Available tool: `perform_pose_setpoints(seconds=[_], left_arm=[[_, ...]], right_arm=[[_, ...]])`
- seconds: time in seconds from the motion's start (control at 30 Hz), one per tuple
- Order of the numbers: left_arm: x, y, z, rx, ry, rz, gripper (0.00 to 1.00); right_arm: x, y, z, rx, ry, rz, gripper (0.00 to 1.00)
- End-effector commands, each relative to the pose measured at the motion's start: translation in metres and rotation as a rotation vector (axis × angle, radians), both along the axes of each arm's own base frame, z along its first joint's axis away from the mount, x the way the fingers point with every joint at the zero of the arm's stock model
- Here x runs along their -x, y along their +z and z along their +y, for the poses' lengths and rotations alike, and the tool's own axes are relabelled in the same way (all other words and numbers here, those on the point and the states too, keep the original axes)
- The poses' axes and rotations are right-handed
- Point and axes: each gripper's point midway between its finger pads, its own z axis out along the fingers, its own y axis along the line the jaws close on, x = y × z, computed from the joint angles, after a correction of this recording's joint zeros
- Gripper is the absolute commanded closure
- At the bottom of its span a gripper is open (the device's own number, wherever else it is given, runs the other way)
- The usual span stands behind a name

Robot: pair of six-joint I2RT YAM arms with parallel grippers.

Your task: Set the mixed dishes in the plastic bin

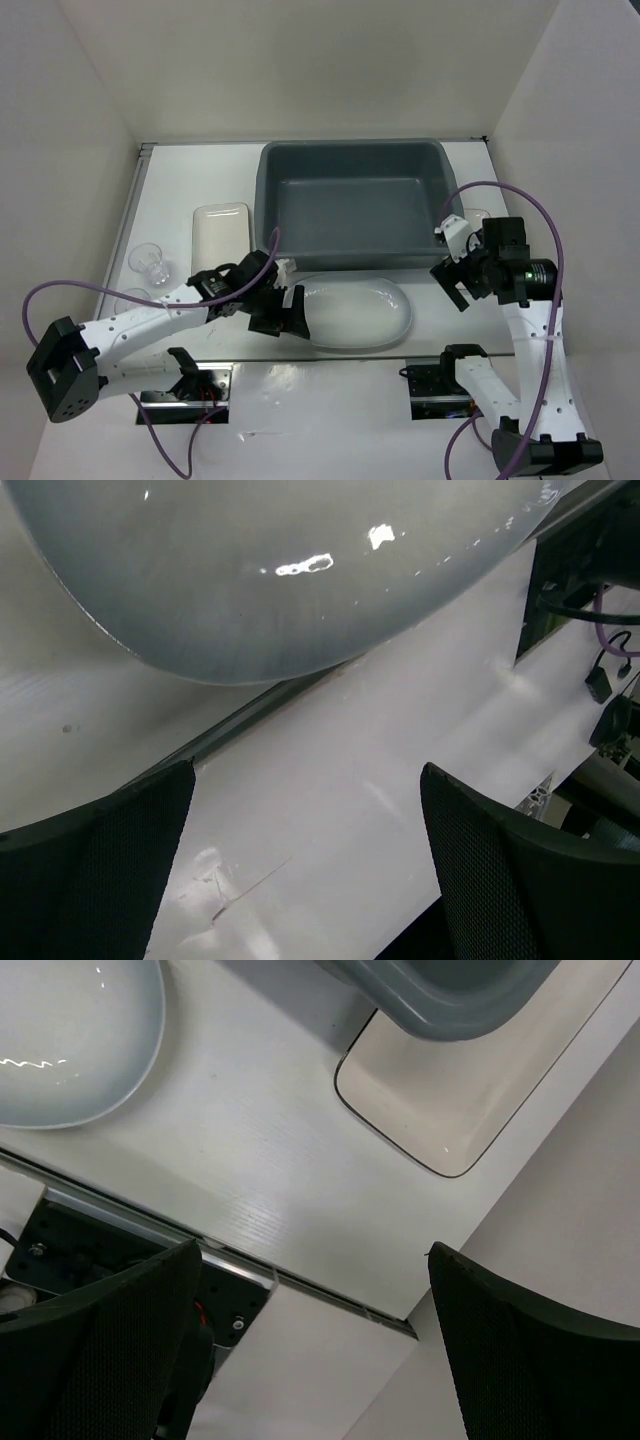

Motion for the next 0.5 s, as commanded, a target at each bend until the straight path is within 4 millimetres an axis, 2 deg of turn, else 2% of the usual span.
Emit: perform_pose_setpoints(seconds=[0.0, 0.2, 0.3, 0.47], left_arm=[[-0.012, 0.008, -0.012, 0.061, 0.03, -0.054, 0.0], [-0.007, -0.019, -0.015, 0.07, 0.025, -0.012, 0.0], [-0.002, -0.042, -0.008, 0.034, 0.061, 0.034, 0.0], [-0.009, -0.065, 0.012, -0.061, 0.167, 0.024, 0.0]], right_arm=[[-0.001, 0.0, 0.003, -0.003, 0.024, -0.023, 0.01], [-0.001, -0.001, 0.015, -0.072, 0.04, -0.033, 0.01], [0.002, 0.0, 0.028, -0.099, 0.149, -0.028, 0.01], [-0.008, 0.017, 0.028, -0.104, 0.135, -0.099, 0.03]])
